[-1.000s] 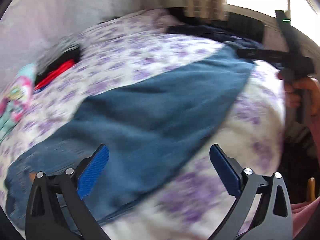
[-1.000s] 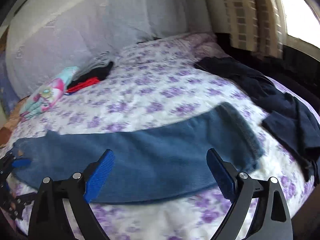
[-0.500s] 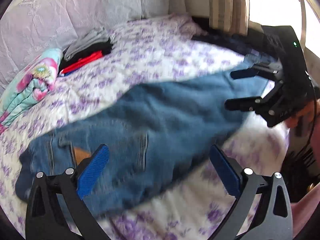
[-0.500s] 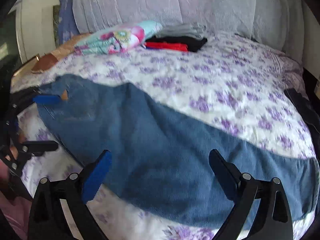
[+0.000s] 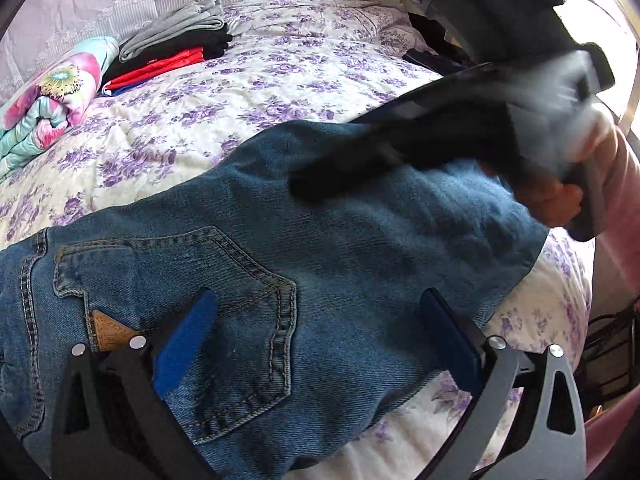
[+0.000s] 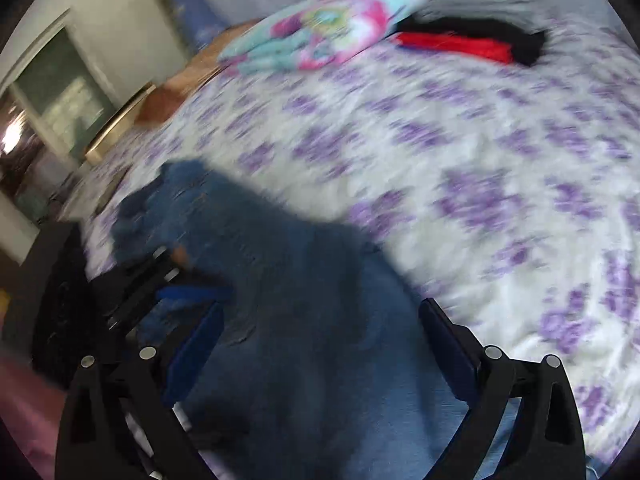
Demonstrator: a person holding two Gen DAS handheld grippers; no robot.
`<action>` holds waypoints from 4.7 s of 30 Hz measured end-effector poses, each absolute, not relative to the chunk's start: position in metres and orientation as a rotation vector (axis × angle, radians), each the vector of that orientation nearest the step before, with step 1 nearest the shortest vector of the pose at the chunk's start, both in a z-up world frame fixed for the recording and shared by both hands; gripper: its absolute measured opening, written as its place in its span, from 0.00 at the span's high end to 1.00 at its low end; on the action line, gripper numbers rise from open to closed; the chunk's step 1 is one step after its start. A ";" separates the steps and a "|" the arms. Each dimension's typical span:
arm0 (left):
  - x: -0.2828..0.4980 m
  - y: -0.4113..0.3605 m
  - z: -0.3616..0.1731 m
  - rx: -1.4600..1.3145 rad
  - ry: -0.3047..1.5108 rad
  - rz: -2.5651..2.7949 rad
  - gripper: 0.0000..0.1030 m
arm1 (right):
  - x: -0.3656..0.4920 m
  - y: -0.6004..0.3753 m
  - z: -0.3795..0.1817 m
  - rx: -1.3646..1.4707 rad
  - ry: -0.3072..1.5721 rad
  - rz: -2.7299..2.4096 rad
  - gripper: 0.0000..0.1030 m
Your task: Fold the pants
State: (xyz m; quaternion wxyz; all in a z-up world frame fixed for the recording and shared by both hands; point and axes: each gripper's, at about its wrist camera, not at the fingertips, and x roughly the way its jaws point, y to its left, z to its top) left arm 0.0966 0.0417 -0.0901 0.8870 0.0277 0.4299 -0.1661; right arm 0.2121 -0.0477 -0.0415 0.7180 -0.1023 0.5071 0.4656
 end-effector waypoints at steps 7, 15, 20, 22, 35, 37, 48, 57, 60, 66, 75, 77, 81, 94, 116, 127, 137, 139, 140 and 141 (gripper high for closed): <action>0.095 0.042 -0.091 0.066 0.893 -0.346 0.04 | 0.188 -0.050 -0.024 -0.324 1.143 1.258 0.04; 0.095 0.040 -0.093 0.069 0.890 -0.349 0.04 | 0.238 -0.040 -0.056 -0.236 1.357 1.385 0.03; 0.097 0.040 -0.093 0.074 0.889 -0.351 0.04 | 0.267 -0.027 -0.071 -0.052 1.453 1.528 0.03; 0.097 0.040 -0.093 0.071 0.890 -0.351 0.04 | 0.278 -0.025 -0.078 -0.008 1.494 1.502 0.03; 0.099 0.041 -0.094 0.074 0.887 -0.354 0.04 | 0.240 -0.037 -0.058 -0.419 1.435 1.339 0.06; 0.098 0.041 -0.094 0.074 0.887 -0.353 0.04 | 0.240 -0.042 -0.056 -0.395 1.423 1.319 0.06; 0.098 0.041 -0.094 0.078 0.884 -0.350 0.04 | 0.254 -0.052 -0.060 -0.331 1.428 1.296 0.04; 0.099 0.042 -0.093 0.081 0.882 -0.347 0.04 | 0.249 -0.065 -0.061 -0.293 1.533 1.326 0.03; 0.098 0.041 -0.094 0.092 0.879 -0.338 0.04 | 0.266 -0.060 -0.067 -0.142 1.565 1.443 0.03; 0.097 0.041 -0.094 0.094 0.877 -0.337 0.04 | 0.294 -0.044 -0.089 0.203 1.596 1.587 0.03; 0.097 0.042 -0.091 0.103 0.868 -0.330 0.04 | 0.308 -0.019 -0.074 0.257 1.480 1.557 0.44; 0.099 0.042 -0.092 0.099 0.878 -0.330 0.04 | 0.319 -0.026 -0.088 0.239 1.507 1.492 0.53; 0.095 0.040 -0.093 0.094 0.881 -0.330 0.04 | 0.329 -0.048 -0.088 0.193 1.428 1.343 0.56; 0.091 0.037 -0.090 0.096 0.876 -0.313 0.04 | 0.224 -0.069 -0.059 -0.234 1.143 1.134 0.97; 0.088 0.033 -0.089 0.109 0.868 -0.301 0.04 | 0.189 -0.315 -0.056 -0.029 0.915 0.430 0.95; 0.066 0.033 -0.077 0.209 0.815 -0.203 0.04 | 0.122 -0.337 -0.061 -0.126 0.801 0.160 0.35; 0.021 0.089 -0.019 0.170 0.712 -0.083 0.04 | 0.077 -0.264 -0.003 -0.110 0.578 0.272 0.30; 0.032 0.101 -0.024 0.171 0.744 -0.017 0.04 | 0.074 -0.228 -0.004 -0.086 0.562 0.405 0.25; 0.038 0.108 -0.033 0.162 0.787 0.013 0.04 | 0.075 -0.211 -0.010 -0.092 0.585 0.454 0.23; 0.046 0.117 -0.052 0.146 0.869 0.046 0.04 | 0.075 -0.193 -0.024 -0.122 0.648 0.485 0.21</action>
